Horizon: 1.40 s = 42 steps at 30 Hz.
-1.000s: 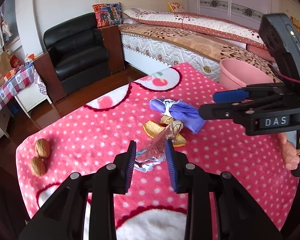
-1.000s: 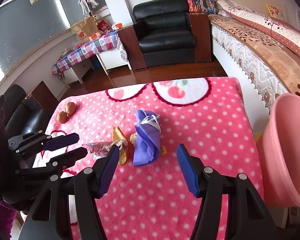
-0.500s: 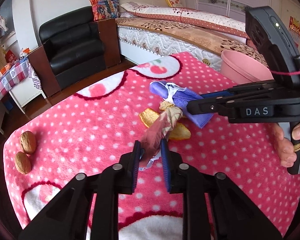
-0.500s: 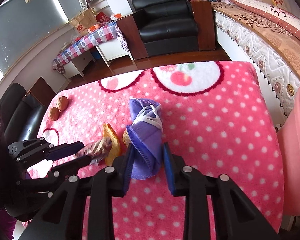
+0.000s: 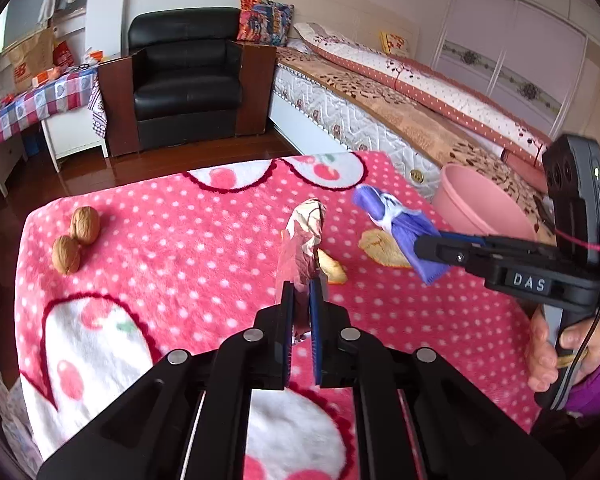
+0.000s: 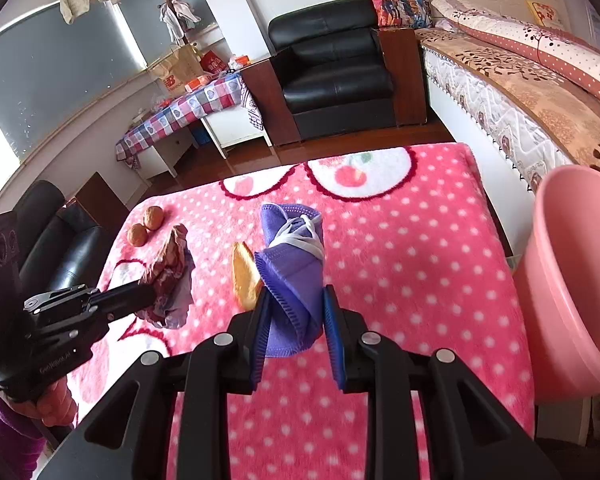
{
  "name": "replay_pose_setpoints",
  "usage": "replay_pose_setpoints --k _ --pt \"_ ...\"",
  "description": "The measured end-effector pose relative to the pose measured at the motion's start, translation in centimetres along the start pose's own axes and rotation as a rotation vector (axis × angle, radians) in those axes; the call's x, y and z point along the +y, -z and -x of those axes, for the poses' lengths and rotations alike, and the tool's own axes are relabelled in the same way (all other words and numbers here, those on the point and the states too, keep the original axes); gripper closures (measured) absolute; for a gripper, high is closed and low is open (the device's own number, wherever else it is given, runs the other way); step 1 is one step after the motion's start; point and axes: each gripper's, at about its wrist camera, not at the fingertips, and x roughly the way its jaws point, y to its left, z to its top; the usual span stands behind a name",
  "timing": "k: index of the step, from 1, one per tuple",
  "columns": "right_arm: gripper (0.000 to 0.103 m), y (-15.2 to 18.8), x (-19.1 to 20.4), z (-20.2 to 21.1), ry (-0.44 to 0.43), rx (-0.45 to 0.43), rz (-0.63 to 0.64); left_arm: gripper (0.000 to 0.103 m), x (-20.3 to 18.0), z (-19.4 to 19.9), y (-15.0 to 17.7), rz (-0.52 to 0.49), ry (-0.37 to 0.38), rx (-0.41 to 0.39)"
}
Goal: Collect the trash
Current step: 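Carry the foil wrapper and purple cloth with both tools over the bucket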
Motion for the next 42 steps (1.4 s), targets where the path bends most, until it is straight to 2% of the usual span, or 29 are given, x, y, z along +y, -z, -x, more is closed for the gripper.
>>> replay_pose_setpoints --k 7,11,12,14,27,28,29,30,33,37,42 --pt "0.077 4.0 -1.6 2.9 -0.012 0.081 -0.053 0.096 -1.6 1.8 1.5 0.057 0.054 -0.003" --pt "0.073 6.0 -2.1 3.3 0.054 0.125 -0.034 0.096 -2.6 2.2 2.3 0.066 0.074 -0.007" --pt "0.066 6.3 -2.2 3.4 0.072 0.127 -0.031 0.096 -2.8 2.2 2.5 0.066 0.073 -0.007" --pt "0.059 6.8 -2.3 3.7 0.096 0.115 -0.021 0.096 -3.3 2.4 2.7 0.068 0.075 -0.007" --pt "0.059 6.3 -1.1 4.0 0.083 0.067 0.047 0.096 -4.7 3.3 3.0 0.075 0.075 -0.028" --pt "0.059 6.2 -1.1 4.0 0.079 0.063 0.047 0.096 -4.8 3.4 3.0 0.078 0.074 -0.030" --pt "0.070 6.3 -1.2 4.1 0.077 0.057 0.052 0.096 -4.8 3.4 3.0 0.081 0.075 -0.032" --pt "0.088 6.3 -1.3 4.0 0.078 0.058 0.055 0.096 -4.9 3.4 3.0 0.086 0.074 -0.034" --pt "0.093 6.3 -1.7 4.4 0.061 0.036 0.040 0.096 -5.2 3.3 2.9 0.090 0.072 -0.032" --pt "0.094 5.8 -1.9 6.2 0.052 -0.036 0.038 0.096 -5.9 3.3 2.6 0.083 0.064 -0.044" --pt "0.094 4.8 -2.4 8.6 0.087 -0.128 0.037 0.096 -7.2 3.1 1.7 0.088 0.070 -0.068"
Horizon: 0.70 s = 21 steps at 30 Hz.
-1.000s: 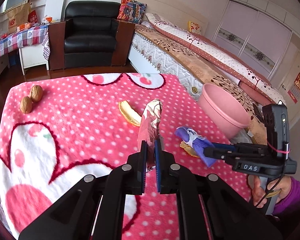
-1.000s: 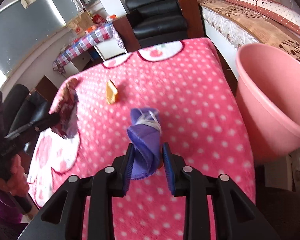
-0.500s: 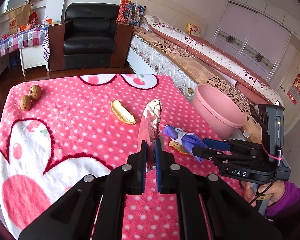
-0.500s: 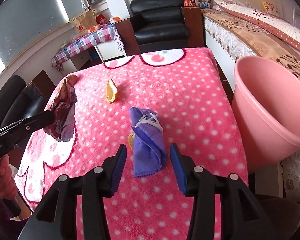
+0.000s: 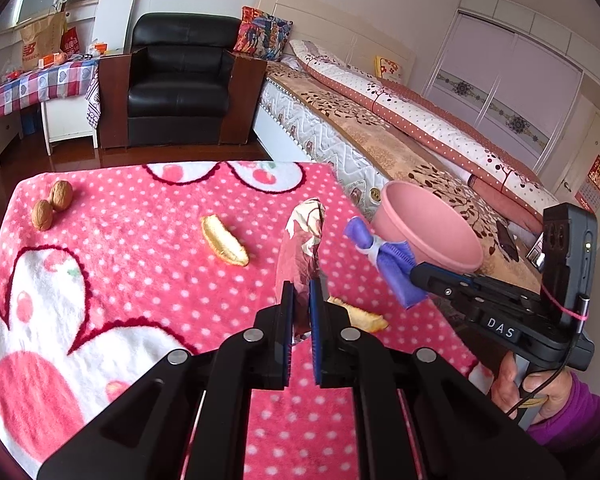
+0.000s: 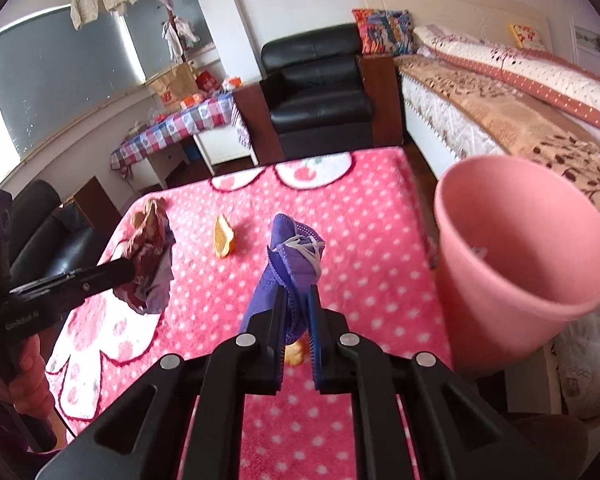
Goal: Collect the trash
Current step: 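Carry the foil wrapper and purple cloth with both tools over the bucket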
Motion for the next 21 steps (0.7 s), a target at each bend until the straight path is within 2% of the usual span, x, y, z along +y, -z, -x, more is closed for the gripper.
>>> replay_pose_setpoints --k 10,16,21 --pt "0.094 -1.6 -5.7 3.9 0.141 -0.124 -0.099 0.096 -5.5 -3.2 -3.1 -0.006 0.088 -0.041" --pt "0.094 -2.1 -9.8 5.3 0.217 -0.160 -0.160 0.096 -10.2 -6.7 -4.7 -0.046 0.146 -0.030" --pt "0.094 -2.1 -13.1 5.1 0.261 -0.153 -0.201 0.096 -13.7 -9.8 -5.6 -0.090 0.173 -0.014"
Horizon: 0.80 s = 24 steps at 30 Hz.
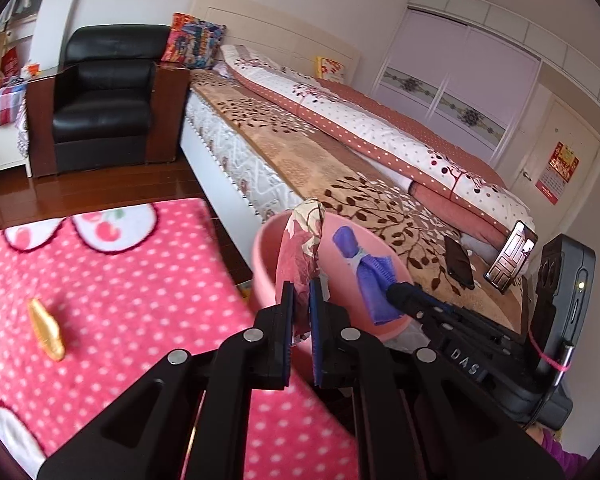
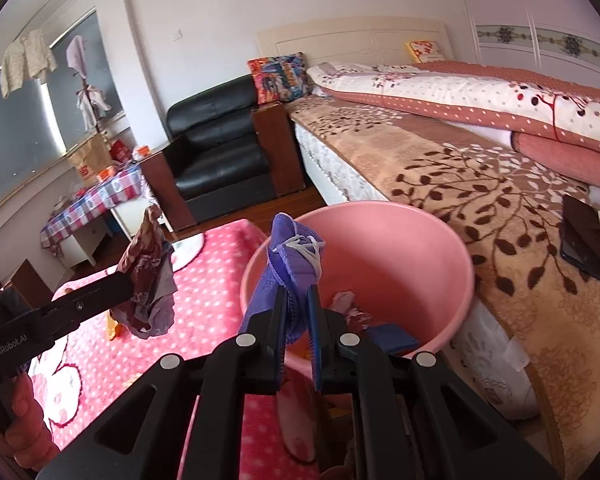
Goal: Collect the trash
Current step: 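Carry the foil wrapper and purple cloth with both tools over the bucket, then open both tools to drop the wrapper and cloth into the bucket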
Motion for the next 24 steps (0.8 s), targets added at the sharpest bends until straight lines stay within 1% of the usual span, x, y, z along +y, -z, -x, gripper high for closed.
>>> replay_pose_setpoints --k 4,9,13,18,20,21,22,24 --pt "0.094 -0.3 -2.2 -1.5 0.026 0.009 -0.027 0.096 -1.7 -3.0 -0.4 -0.025 0.002 0.027" --pt "0.094 -0.4 -4.0 -3.7 0.056 0.033 -0.040 0.096 -2.3 -6.6 -0.6 -0.043 -0.017 0.065" --pt "0.094 -0.3 -5.2 -5.2 0.071 0.054 -0.052 0.096 -2.3 -8.6 -0.2 -0.051 -0.035 0.090" --pt "0.093 0.0 -5.7 -6.4 0.081 0.072 -0.055 0.095 -2.3 -10.1 0.1 -0.049 -0.054 0.104" --pt "0.092 0.0 -5.9 -6.7 0.083 0.078 -0.059 0.092 -2.3 -10.4 0.0 -0.047 -0.062 0.112" --pt "0.092 0.1 -5.9 -6.8 0.082 0.079 -0.061 0.084 -2.3 -10.5 0.0 -0.047 -0.064 0.117" --pt "0.091 0.1 -5.9 -7.0 0.085 0.080 -0.061 0.074 -2.3 -10.6 -0.1 -0.047 -0.068 0.124" --pt "0.074 0.1 -5.8 -7.1 0.087 0.081 -0.061 0.070 -2.3 -10.6 -0.1 -0.046 -0.071 0.128"
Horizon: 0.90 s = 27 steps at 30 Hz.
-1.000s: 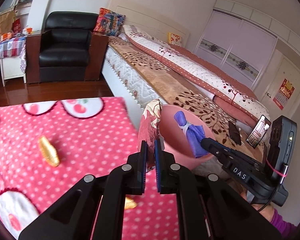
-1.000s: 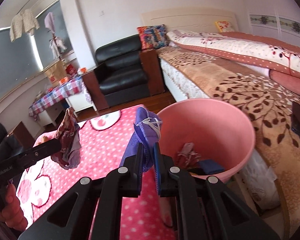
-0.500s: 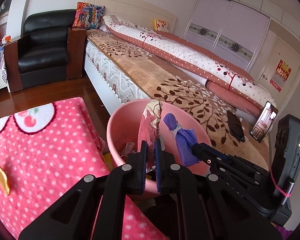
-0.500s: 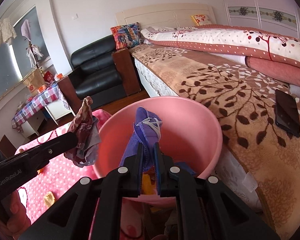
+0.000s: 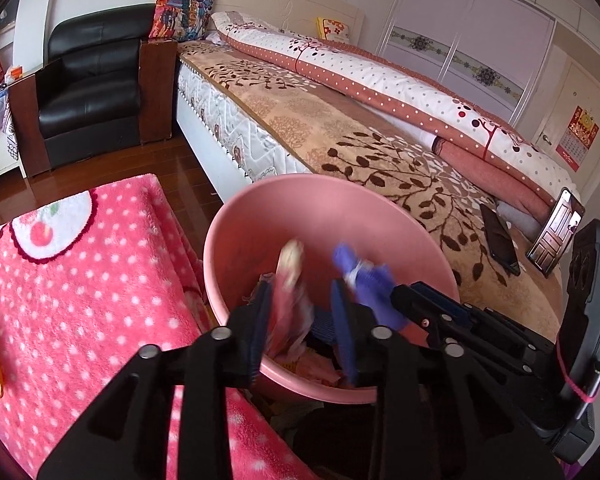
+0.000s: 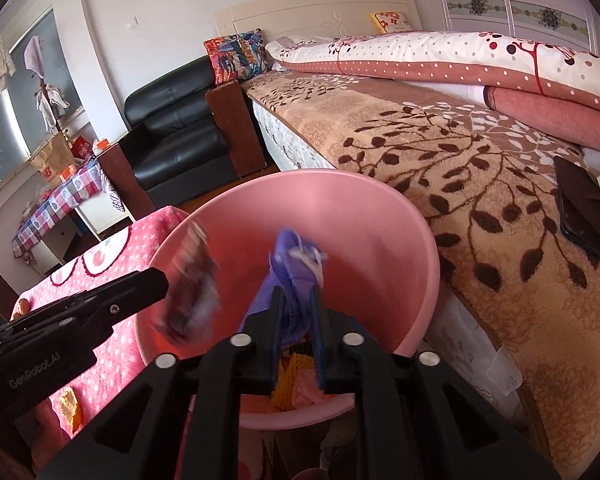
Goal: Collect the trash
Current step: 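Open both tools to drop the wrapper and cloth into the bucket, then move both open tools back over the yellow peels on the table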
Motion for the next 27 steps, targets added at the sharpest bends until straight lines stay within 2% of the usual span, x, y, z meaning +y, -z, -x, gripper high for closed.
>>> replay_pose_setpoints --k 5,7,8,9,17,27 --pt "0.073 0.1 0.2 0.1 -0.001 0.003 0.001 0.069 -0.2 0.2 -0.2 0.001 -0.005 0.007" --pt "0.068 0.1 0.2 0.2 -0.002 0.002 0.000 0.069 -0.4 0.6 -0.2 -0.011 -0.003 -0.003" --pt "0.061 0.1 0.2 0.4 -0.003 -0.002 0.000 0.069 -0.5 0.9 -0.1 -0.020 -0.007 -0.011" --pt "0.059 0.2 0.2 0.7 -0.004 -0.007 0.000 0.069 -0.7 1.2 -0.1 -0.030 -0.012 -0.020" --pt "0.057 0.9 1.6 3.1 -0.021 -0.025 0.030 0.069 -1.5 4.4 0.2 -0.065 -0.046 -0.081" --pt "0.053 2.4 4.5 6.6 -0.063 -0.048 0.075 0.069 -1.0 8.7 1.3 -0.064 -0.133 -0.151"
